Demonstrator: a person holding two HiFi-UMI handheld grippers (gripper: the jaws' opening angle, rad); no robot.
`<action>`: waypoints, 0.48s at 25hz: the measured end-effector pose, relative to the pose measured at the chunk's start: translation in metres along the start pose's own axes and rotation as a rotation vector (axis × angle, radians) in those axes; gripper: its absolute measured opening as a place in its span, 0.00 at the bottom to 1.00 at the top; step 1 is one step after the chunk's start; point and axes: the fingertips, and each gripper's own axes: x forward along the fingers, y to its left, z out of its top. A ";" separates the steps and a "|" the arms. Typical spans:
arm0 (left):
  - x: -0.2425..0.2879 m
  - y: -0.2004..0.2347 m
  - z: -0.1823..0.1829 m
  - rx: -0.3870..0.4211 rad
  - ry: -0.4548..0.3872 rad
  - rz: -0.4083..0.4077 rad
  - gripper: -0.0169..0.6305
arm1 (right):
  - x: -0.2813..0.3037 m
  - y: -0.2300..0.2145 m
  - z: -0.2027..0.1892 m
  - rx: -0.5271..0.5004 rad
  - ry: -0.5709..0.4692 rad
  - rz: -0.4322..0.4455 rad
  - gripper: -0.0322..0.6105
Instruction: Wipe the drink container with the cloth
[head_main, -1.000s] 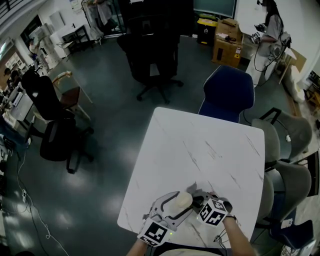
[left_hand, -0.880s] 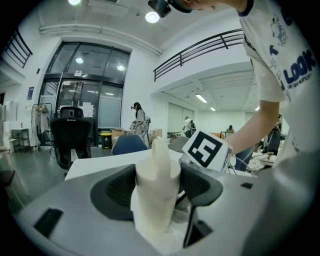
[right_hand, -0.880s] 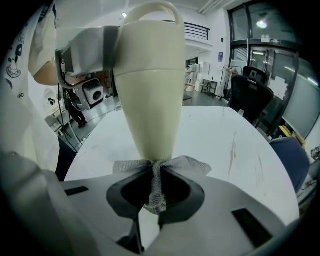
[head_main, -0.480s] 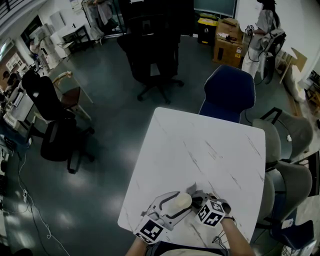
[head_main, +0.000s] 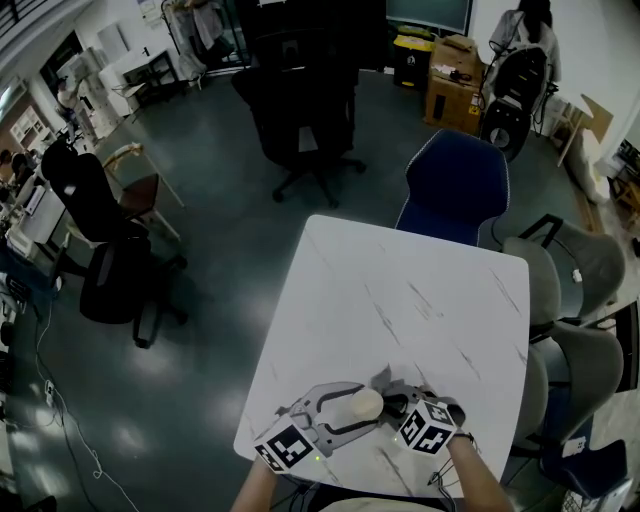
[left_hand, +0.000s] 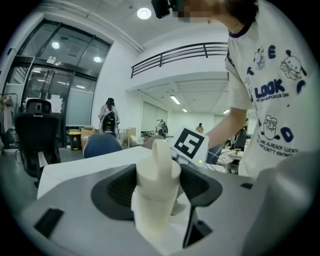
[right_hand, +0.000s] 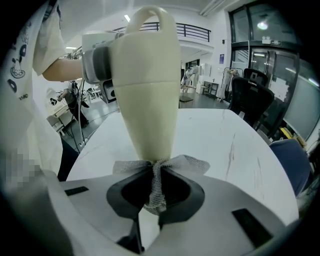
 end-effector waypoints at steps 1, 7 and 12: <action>0.000 0.000 0.000 0.001 -0.001 -0.011 0.46 | -0.002 0.000 0.002 -0.003 -0.005 0.001 0.12; 0.000 -0.001 0.000 0.000 -0.007 -0.041 0.46 | -0.021 -0.004 0.015 -0.028 -0.038 -0.004 0.12; 0.001 0.000 0.000 -0.004 -0.007 -0.046 0.46 | -0.042 -0.008 0.032 -0.074 -0.068 -0.015 0.12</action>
